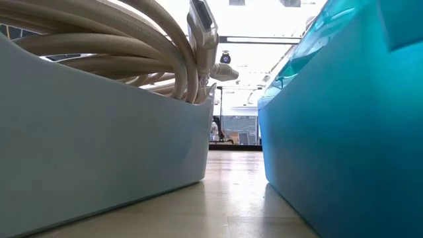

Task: Pick & Place USB Port
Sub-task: Put the violet USB cable into the blue bin

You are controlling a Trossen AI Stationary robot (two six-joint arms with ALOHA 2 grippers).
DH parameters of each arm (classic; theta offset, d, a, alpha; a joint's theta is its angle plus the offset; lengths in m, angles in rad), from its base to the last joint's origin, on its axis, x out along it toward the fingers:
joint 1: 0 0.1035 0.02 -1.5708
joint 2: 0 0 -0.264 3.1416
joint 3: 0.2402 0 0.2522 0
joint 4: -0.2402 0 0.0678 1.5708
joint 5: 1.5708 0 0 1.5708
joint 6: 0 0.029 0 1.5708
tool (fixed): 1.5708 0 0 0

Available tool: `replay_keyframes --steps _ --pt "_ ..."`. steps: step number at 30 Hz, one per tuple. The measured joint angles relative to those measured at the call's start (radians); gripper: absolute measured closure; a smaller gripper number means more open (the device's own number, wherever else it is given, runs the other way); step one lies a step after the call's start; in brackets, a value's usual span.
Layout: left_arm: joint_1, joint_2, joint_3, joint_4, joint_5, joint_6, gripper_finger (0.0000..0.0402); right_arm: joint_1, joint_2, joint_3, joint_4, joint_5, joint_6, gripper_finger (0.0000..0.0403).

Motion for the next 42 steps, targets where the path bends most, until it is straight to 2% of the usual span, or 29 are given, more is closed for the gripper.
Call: replay_keyframes --steps 5,9,14,15,20,24,30,35,42 --pt "0.0 -0.134 -0.236 0.194 0.056 -0.098 0.0401 0.0 -0.088 0.0 -0.095 0.035 0.085 0.0393" --pt "0.0 -0.126 -0.387 0.391 0.143 -0.147 0.0401 0.0 -0.104 0.0 -0.143 0.056 0.116 0.0393" --pt "0.0 -0.106 -0.534 0.582 0.165 -0.215 0.0401 0.0 -0.095 0.0 -0.171 0.03 0.151 0.0393" --pt "0.0 -0.101 -0.545 0.61 0.166 -0.226 0.0401 0.0 -0.092 0.0 -0.183 0.005 0.17 0.0393" --pt "0.0 -0.104 -0.547 0.508 0.142 -0.248 0.0401 0.0 -0.063 0.0 -0.237 -0.15 0.289 0.0393" --pt "0.0 -0.108 -0.548 0.523 0.123 -0.244 0.0401 0.0 0.016 0.0 -0.186 -0.238 0.382 0.0393" --pt "0.0 -0.107 -0.549 0.515 0.118 -0.224 0.0401 0.0 0.206 0.0 -0.041 -0.253 0.622 0.0393" --pt "0.0 -0.107 -0.549 0.508 0.117 -0.213 0.0401 0.005 0.329 0.0 -0.009 -0.276 0.914 0.0393" --pt "0.0 -0.107 -0.55 0.402 0.115 -0.12 0.0401 0.071 0.458 0.0 0.061 -0.287 1.292 0.0393"
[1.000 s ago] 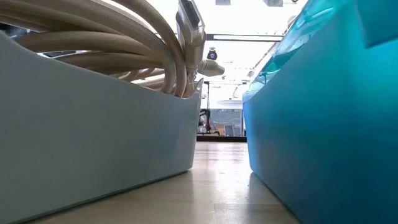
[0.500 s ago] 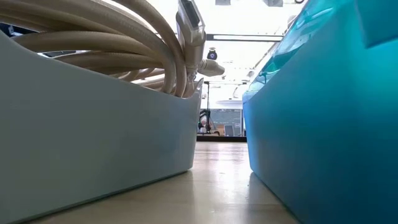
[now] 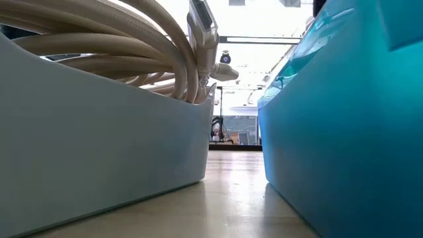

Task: Pick & Place USB Port
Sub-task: Put the violet USB cable into the blue bin

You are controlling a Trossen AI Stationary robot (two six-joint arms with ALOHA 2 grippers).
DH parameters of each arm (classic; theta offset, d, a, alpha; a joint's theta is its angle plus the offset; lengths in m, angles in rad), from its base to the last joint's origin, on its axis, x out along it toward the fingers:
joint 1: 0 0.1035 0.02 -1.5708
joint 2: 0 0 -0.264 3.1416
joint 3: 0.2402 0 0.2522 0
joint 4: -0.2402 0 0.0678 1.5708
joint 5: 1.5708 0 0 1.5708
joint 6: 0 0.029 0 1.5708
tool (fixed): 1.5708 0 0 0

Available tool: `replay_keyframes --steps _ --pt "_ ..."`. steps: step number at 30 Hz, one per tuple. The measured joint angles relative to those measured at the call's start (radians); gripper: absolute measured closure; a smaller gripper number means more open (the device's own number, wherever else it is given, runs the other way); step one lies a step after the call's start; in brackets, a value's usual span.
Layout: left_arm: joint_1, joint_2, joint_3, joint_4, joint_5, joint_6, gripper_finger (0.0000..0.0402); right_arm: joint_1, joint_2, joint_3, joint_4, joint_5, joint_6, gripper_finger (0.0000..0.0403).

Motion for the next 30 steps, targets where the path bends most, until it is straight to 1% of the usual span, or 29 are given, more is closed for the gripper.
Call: replay_keyframes --steps 4,7,9,12,14,20,24,27,30 --pt "0.0 0.0 0.0 -0.088 -0.002 0.083 0.0401 0.049 0.073 0.0 0.16 0.061 0.181 0.0393" --pt "0.0 0.002 0.008 -0.099 -0.01 0.093 0.0401 0.085 0.124 0.0 0.258 0.113 0.279 0.0393" --pt "0.0 0.002 0.011 -0.102 -0.01 0.093 0.0401 0.109 0.155 0.0 0.264 0.146 0.345 0.0393" --pt "0.0 0.002 0.012 -0.103 0.016 0.091 0.0401 0.143 0.198 0.0 0.238 0.188 0.456 0.0393" --pt "0.0 0.002 0.012 -0.104 0.02 0.091 0.0401 0.16 0.225 0.0 0.219 0.2 0.521 0.0393" --pt "0.0 0.002 0.012 -0.11 -0.037 0.091 0.0401 0.188 0.279 0.0 0.155 0.202 0.683 0.0393" --pt "0.0 0.002 0.012 -0.112 -0.064 0.09 0.0401 0.203 0.317 0.004 0.167 0.158 0.775 0.0393" --pt "0.0 0.002 0.013 -0.112 -0.066 0.091 0.0401 0.215 0.361 0.068 0.115 0.095 0.825 0.0393" --pt "0.0 0.002 0.013 -0.112 -0.066 0.09 0.0401 0.217 0.405 0.168 -0.006 0.032 0.871 0.0393"
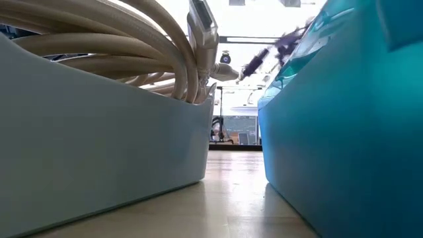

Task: Pick & Place USB Port
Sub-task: Put the violet USB cable into the blue bin

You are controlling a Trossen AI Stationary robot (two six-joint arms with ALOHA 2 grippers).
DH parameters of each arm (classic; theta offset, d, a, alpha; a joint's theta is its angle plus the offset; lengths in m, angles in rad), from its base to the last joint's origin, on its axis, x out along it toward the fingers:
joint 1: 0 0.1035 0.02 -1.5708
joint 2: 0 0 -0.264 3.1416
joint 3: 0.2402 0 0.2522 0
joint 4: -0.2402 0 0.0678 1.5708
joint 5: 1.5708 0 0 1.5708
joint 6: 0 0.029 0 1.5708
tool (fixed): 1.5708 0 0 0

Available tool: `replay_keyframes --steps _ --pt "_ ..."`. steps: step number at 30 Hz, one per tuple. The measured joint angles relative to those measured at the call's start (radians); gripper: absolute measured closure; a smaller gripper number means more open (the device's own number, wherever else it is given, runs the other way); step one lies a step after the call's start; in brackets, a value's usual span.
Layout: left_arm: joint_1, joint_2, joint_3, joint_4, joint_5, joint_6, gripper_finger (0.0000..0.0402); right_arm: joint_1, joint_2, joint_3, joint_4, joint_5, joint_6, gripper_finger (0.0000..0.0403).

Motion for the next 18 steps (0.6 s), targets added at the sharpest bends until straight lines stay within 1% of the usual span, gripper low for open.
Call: replay_keyframes --steps 4,7,10,12,15,18 --pt "0.0 0.0 0.0 0.0 -0.001 0.0 0.0401 -0.009 0.051 0.133 -0.232 -0.068 0.044 0.0393" --pt "0.0 0.0 0.0 0.0 -0.002 0.0 0.0401 -0.027 0.078 0.18 -0.33 -0.155 0.06 0.039" --pt "0.0 0.0 0.0 0.0 -0.002 0.0 0.0401 -0.047 0.096 0.182 -0.347 -0.202 0.05 0.0365" --pt "0.0 0.0 0.0 0.001 -0.002 0.0 0.0401 -0.059 0.098 0.167 -0.318 -0.22 0.024 0.0345" --pt "0.0 0.0 0.0 0.0 -0.002 -0.001 0.0401 -0.077 0.098 0.144 -0.302 -0.222 -0.034 0.0322" --pt "0.0 0.0 0.0 0.001 -0.002 -0.001 0.0401 -0.095 0.098 0.142 -0.294 -0.241 -0.117 0.031"
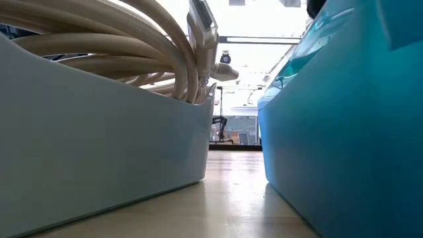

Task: Pick & Place USB Port
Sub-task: Put the violet USB cable into the blue bin, then return to Home Position

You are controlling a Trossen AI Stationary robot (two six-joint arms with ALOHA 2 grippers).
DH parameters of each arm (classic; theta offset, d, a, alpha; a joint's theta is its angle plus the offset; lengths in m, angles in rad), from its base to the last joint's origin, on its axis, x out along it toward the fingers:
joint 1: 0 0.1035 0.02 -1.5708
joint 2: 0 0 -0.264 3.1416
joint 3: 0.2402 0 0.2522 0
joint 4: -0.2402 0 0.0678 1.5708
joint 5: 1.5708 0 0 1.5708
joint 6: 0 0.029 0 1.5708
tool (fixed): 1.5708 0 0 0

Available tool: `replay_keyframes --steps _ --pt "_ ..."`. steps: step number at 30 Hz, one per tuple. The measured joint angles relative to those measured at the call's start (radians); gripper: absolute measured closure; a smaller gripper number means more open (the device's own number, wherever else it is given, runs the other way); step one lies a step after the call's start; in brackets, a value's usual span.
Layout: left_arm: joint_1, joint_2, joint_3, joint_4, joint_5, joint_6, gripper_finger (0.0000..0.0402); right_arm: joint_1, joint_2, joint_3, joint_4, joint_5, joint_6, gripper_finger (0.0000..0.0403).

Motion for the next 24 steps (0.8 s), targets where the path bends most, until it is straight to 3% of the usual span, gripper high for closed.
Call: replay_keyframes --steps 7,13,18,24 --pt "0.0 0.0 0.0 0.0 0.0 0.0 0.0401 -0.06 -0.048 0.0 -0.005 -0.045 -0.128 0.0306" --pt "0.0 0.0 0.0 0.0 0.0 0.0 0.0401 -0.088 -0.078 0.0 -0.042 -0.19 -0.152 0.0305" --pt "0.0 0.0 0.0 0.0 0.001 0.0 0.0401 -0.121 -0.109 0.0 -0.259 -0.213 -0.236 0.0309" --pt "0.0 0.0 0.0 0.0 0.001 0.0 0.0401 -0.158 -0.146 0.0 -0.568 -0.142 -0.392 0.0324"
